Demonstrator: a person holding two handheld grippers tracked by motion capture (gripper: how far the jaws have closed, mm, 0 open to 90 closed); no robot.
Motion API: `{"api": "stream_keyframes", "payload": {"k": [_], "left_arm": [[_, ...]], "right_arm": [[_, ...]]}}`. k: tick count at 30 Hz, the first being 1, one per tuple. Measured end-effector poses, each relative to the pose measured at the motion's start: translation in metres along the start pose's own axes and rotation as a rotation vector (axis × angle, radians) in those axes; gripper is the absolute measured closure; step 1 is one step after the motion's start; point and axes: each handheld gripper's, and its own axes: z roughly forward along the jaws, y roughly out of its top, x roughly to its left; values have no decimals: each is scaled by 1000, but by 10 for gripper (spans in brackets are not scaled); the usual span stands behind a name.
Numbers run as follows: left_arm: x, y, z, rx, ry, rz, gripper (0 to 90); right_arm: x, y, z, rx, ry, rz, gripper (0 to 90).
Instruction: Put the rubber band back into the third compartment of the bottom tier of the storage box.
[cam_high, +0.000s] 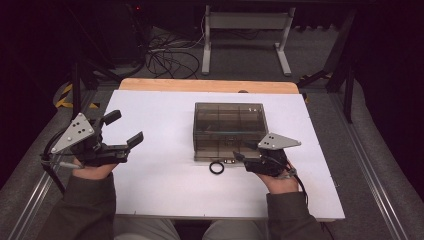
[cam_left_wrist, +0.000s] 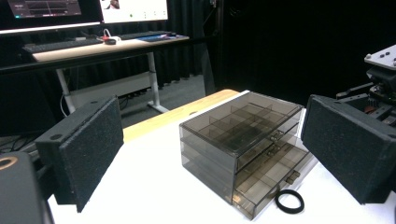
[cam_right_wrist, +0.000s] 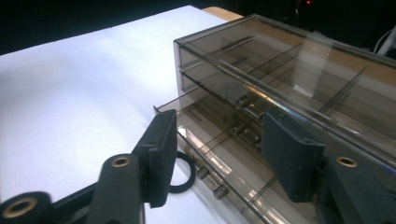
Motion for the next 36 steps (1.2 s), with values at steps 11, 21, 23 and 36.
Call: {"api": "stream_keyframes", "payload": {"k": [11, 21, 23, 36], "left_arm": [[0, -1, 2, 12, -12, -6, 89], [0, -2, 2, 16, -15, 2, 101], [0, -2, 2, 18, -14, 0, 107], [0, -3, 2, 22, -15, 2, 117]], "right_arm": [[9, -4, 18, 64, 70, -24, 563], [18, -10, 37, 129, 121, -44, 640], [19, -12, 42, 144, 132, -46, 652], [24, -21, 59, 203, 142, -54, 685]]}}
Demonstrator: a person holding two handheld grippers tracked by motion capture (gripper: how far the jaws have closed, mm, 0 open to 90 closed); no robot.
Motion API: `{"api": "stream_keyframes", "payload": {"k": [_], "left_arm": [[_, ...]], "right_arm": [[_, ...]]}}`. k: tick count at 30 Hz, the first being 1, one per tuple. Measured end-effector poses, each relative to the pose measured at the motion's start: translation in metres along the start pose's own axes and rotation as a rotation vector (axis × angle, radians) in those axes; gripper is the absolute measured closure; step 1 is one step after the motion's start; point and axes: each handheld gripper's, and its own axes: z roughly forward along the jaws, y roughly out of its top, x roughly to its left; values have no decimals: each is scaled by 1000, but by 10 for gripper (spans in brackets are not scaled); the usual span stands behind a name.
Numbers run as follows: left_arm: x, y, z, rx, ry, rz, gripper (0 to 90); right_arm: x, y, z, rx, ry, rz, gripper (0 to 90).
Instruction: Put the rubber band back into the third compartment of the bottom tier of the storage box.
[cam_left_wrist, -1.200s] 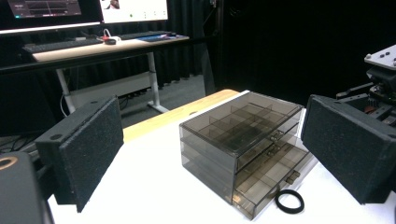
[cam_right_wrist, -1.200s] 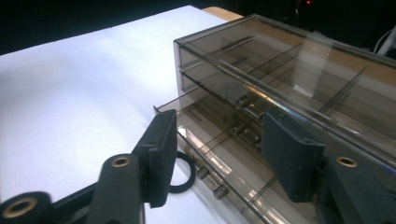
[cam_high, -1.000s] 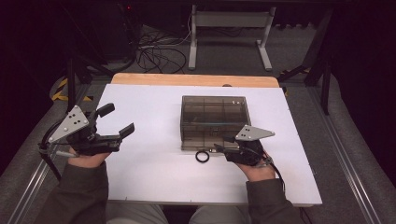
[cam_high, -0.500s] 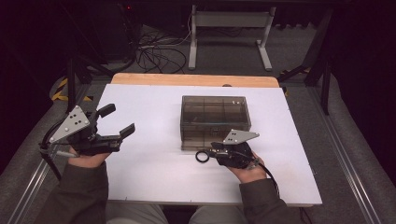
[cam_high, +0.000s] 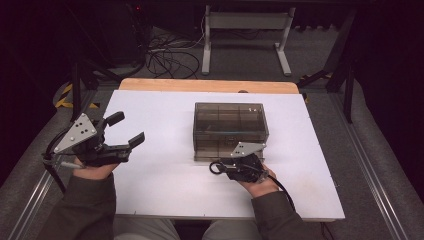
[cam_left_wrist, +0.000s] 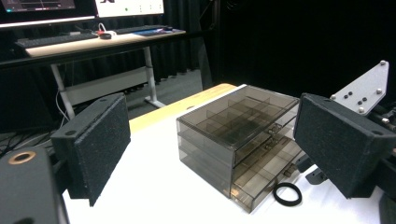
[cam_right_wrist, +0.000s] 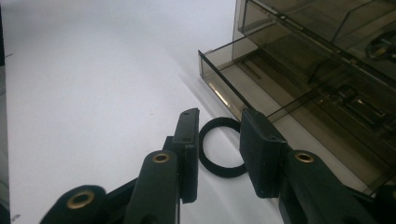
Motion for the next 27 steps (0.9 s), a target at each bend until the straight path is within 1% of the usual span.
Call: {"api": "stream_keyframes", "payload": {"k": [1, 2, 6, 7, 10, 21, 27], "left_arm": [[0, 0, 0, 1, -1, 1, 118], [0, 0, 0, -1, -1, -1, 118], [0, 0, -1, 3, 1, 4, 122], [0, 0, -1, 3, 0, 5, 124], [0, 0, -1, 3, -7, 4, 141], [0, -1, -1, 10, -9, 3, 141], [0, -1, -1, 9, -7, 3, 141]], "right_arm": [[1, 0, 1, 2, -1, 2, 685], [0, -1, 3, 9, 1, -6, 685], [2, -1, 7, 19, -1, -4, 688], [2, -2, 8, 26, -1, -14, 690], [4, -3, 14, 36, 5, -14, 691], [7, -6, 29, 77, 12, -32, 700], [8, -7, 34, 92, 16, -35, 709]]}}
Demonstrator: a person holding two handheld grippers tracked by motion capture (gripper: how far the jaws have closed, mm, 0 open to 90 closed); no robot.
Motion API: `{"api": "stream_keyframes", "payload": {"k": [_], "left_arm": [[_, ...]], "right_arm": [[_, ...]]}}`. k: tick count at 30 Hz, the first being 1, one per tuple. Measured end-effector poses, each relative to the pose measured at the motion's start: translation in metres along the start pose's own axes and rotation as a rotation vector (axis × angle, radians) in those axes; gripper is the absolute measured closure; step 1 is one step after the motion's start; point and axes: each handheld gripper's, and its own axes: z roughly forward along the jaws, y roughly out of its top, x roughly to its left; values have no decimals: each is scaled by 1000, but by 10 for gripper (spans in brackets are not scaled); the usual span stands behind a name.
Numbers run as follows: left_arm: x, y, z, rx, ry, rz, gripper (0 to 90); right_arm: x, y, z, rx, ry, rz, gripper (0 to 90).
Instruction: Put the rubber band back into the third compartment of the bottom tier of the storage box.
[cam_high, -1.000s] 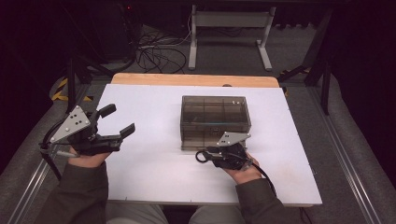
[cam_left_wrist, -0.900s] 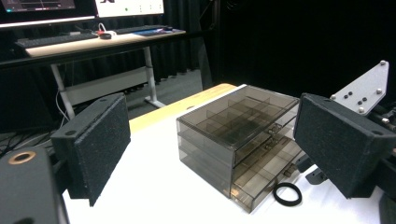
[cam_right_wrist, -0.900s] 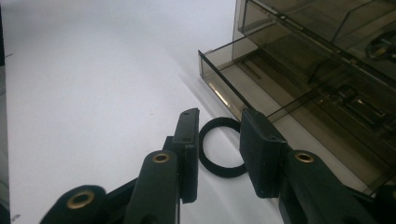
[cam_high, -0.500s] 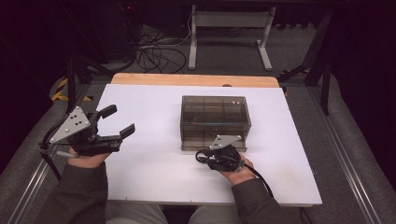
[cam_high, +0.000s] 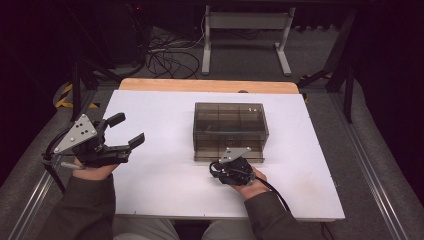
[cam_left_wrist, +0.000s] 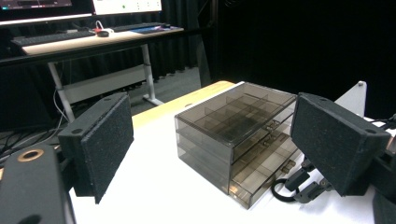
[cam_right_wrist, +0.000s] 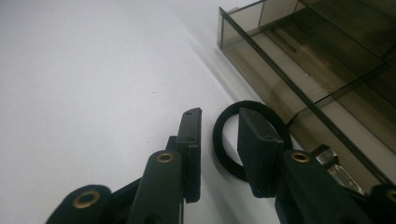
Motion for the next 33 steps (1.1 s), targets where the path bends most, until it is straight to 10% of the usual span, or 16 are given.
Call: {"api": "stream_keyframes", "payload": {"k": [33], "left_arm": [[0, -1, 1, 2, 14, -6, 135]], "right_arm": [[6, -1, 7, 7, -9, -20, 864]]}}
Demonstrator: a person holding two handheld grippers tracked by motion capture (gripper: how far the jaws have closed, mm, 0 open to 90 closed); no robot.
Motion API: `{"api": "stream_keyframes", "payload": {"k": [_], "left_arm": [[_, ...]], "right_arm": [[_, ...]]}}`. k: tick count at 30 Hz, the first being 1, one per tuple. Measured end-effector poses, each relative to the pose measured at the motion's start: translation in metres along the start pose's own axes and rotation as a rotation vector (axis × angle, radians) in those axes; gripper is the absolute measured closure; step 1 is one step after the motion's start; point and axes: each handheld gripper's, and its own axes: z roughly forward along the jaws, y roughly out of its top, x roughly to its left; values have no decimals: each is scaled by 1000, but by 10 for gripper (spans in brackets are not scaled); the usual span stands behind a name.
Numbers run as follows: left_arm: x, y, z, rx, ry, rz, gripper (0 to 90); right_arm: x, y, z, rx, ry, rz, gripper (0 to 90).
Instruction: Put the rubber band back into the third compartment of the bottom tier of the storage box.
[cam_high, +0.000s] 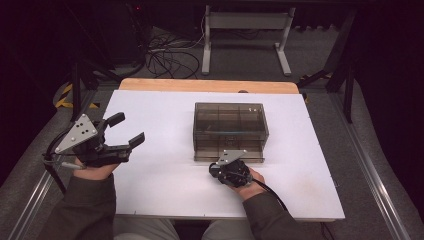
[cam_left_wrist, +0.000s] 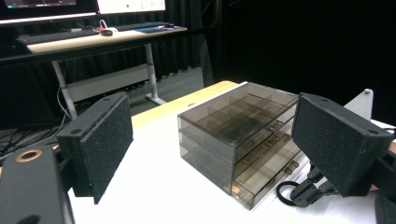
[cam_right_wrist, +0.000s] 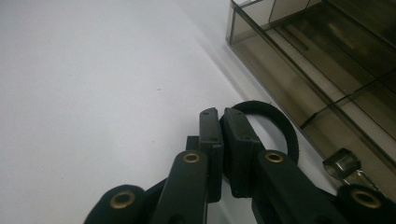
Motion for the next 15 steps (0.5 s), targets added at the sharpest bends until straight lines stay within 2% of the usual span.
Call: {"api": "stream_keyframes", "payload": {"k": [15], "left_arm": [[1, 0, 0, 1, -3, 1, 137]], "right_arm": [[1, 4, -10, -66, -6, -4, 864]]}}
